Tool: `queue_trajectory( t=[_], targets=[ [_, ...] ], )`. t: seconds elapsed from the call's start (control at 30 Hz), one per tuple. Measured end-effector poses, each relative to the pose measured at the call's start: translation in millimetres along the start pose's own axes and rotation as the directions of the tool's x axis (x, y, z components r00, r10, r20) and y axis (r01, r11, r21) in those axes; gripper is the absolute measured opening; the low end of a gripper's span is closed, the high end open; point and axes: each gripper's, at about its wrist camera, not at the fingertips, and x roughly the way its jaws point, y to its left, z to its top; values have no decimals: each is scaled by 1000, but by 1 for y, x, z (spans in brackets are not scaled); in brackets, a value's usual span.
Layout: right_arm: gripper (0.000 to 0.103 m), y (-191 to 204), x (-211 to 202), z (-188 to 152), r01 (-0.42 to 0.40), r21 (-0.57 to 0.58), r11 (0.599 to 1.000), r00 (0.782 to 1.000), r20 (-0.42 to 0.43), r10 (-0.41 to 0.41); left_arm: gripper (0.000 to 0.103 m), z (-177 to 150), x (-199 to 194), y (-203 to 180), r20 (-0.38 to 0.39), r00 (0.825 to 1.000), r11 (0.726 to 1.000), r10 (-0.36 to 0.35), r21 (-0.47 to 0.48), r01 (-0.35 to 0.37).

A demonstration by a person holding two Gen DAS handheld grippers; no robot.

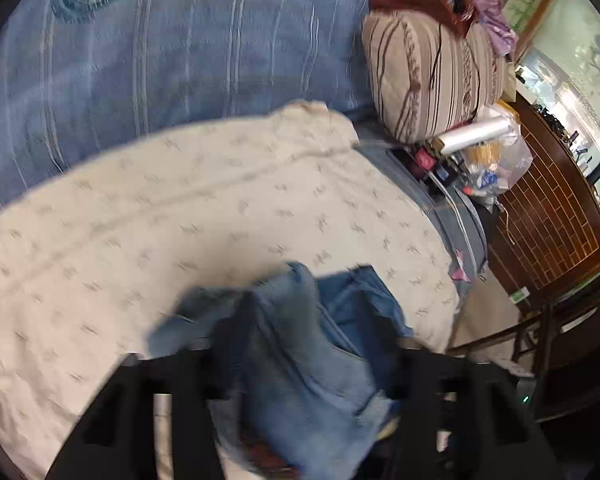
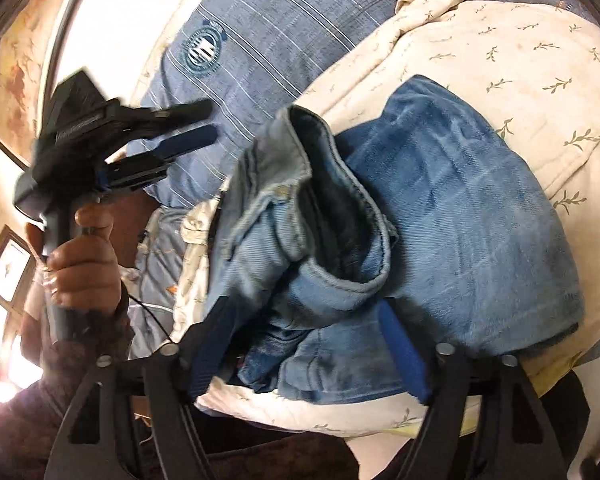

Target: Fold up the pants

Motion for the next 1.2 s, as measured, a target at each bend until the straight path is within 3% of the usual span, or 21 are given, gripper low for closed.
queue_trajectory(
  t=[0.07, 0.17, 0.33, 0.53, 0.57, 0.63, 0.67, 0.7, 0.77, 0.87, 0.97, 1.03, 1.1, 1.2],
  targets=[
    [86, -3, -5, -1, -39, 26, 999, 999, 14, 39, 72, -2, -4, 11, -2, 1000, 999, -2, 47, 2],
    [90, -11, 0, -1, -87, 71, 994, 996, 8, 87, 70, -7, 14, 18, -101, 995, 994, -21, 105, 32],
    [97, -9, 11, 5, -139, 105, 985, 990, -8, 141, 70, 2, 48, 9, -176, 984, 978, -17, 199, 53],
    [97, -15, 19, 12, -161, 146, 976, 987, 4, 162, 68, -2, 117, 3, -300, 948, 954, 103, 301, -9],
    [94, -17, 19, 12, -156, 145, 977, 988, 8, 157, 65, -2, 117, 2, -282, 954, 955, 99, 297, -11],
    [63, -16, 16, 12, -86, 127, 988, 996, 29, 83, 50, 0, 114, 0, -240, 967, 961, 79, 277, -9],
    [45, -18, 15, 13, -52, 128, 990, 998, 29, 49, 48, 2, 108, -2, -229, 971, 965, 64, 262, -2],
    [37, -21, 12, 12, -67, 146, 987, 998, 31, 63, 46, 4, 99, -5, -217, 975, 968, 39, 251, 17],
    [32, -24, 0, 13, -143, 193, 971, 989, 62, 133, 45, 5, 80, -19, -184, 983, 962, -11, 268, 61],
    [33, -6, -31, 12, -137, 118, 984, 987, 102, 125, 48, 1, 67, -47, -150, 988, 943, -34, 323, 82],
    [35, -5, -39, 6, -58, 88, 994, 994, 94, 50, 55, -10, 91, -66, -123, 990, 935, 64, 355, -16],
    [36, -20, -28, -1, -17, 146, 989, 998, 61, 8, 58, -23, 124, -73, -110, 974, 920, 198, 363, -146],
    [38, -30, -15, -4, 10, 188, 982, 1000, 25, -15, 61, -35, 146, -81, -60, 949, 885, 310, 383, -265],
    [41, -36, -7, -1, 17, 202, 979, 1000, 18, -21, 62, -45, 145, -98, 22, 936, 861, 353, 384, -333]
  ],
)
